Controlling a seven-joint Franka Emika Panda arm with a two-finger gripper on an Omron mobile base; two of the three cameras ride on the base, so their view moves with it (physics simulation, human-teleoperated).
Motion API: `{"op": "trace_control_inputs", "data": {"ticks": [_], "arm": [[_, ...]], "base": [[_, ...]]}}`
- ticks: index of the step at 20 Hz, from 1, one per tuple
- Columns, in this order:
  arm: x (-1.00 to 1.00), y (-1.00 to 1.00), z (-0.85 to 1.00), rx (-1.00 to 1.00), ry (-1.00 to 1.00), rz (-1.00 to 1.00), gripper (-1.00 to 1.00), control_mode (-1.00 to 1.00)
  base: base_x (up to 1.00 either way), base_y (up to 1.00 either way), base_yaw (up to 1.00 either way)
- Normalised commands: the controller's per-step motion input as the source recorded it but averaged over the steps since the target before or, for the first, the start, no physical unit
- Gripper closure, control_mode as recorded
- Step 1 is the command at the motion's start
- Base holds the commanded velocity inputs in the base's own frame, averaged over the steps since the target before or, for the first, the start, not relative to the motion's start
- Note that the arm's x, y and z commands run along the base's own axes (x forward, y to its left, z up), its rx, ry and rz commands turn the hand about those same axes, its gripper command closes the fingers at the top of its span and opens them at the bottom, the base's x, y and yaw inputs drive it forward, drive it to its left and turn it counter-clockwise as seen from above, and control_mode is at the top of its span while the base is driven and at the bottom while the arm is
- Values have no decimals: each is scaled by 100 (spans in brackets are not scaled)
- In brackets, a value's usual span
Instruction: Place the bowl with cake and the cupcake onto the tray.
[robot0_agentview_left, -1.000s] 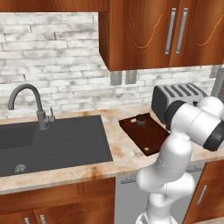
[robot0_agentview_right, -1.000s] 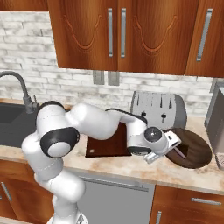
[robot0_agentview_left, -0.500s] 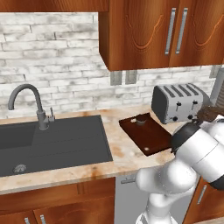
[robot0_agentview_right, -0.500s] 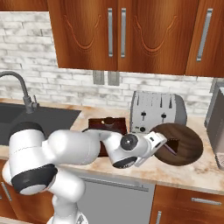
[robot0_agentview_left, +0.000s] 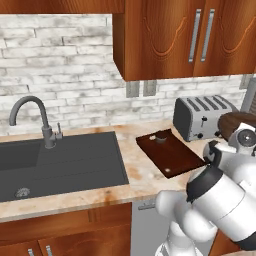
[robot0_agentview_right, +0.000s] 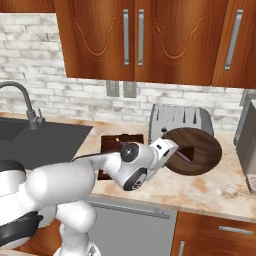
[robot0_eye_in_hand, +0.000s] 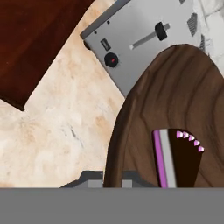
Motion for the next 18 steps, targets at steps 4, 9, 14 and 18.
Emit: {"op": "trace_control_inputs", "data": {"ticks": [4,9,14,18], "arm": [[0,3,51,0,0,6,100,-100],[-6,15,30,3,1,5,100,-100],[-11,35,4,6,3,4,100,-100],[-1,55,0,5,6,6,100,-100]], "base": [[0,0,0],[0,0,0],[0,0,0],[0,0,0]]}}
